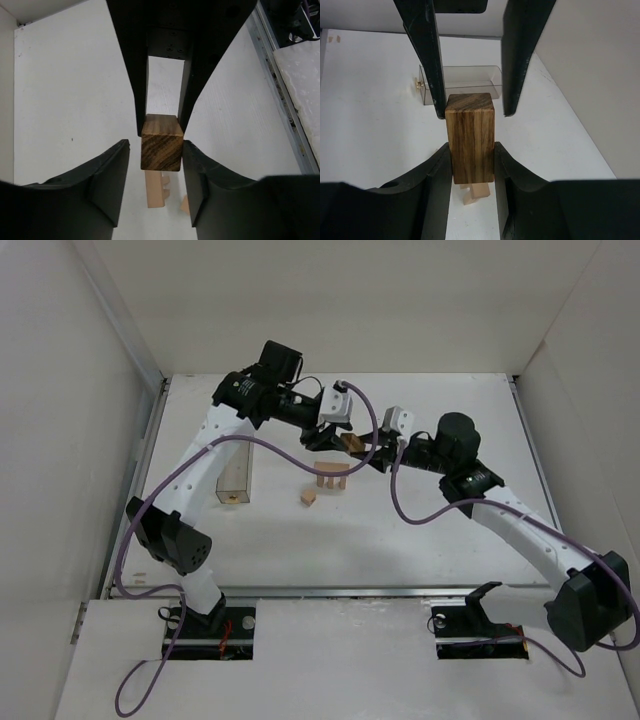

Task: Build the wood block tower

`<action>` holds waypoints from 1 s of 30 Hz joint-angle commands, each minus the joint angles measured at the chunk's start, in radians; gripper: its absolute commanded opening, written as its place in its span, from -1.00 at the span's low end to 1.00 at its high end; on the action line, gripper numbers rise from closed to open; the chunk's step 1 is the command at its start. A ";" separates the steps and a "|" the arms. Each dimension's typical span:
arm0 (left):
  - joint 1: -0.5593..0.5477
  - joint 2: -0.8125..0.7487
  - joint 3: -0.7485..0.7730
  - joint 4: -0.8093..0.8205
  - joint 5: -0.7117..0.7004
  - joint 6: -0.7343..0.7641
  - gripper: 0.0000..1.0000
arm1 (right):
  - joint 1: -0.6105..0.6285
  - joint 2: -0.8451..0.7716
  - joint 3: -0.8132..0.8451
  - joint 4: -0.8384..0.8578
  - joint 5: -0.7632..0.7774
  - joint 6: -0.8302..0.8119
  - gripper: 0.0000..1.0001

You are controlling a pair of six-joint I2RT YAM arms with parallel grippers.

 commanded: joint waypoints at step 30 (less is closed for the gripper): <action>-0.048 0.134 -0.060 0.039 -0.598 -0.018 -1.00 | -0.010 -0.191 -0.118 -0.210 0.171 -0.096 1.00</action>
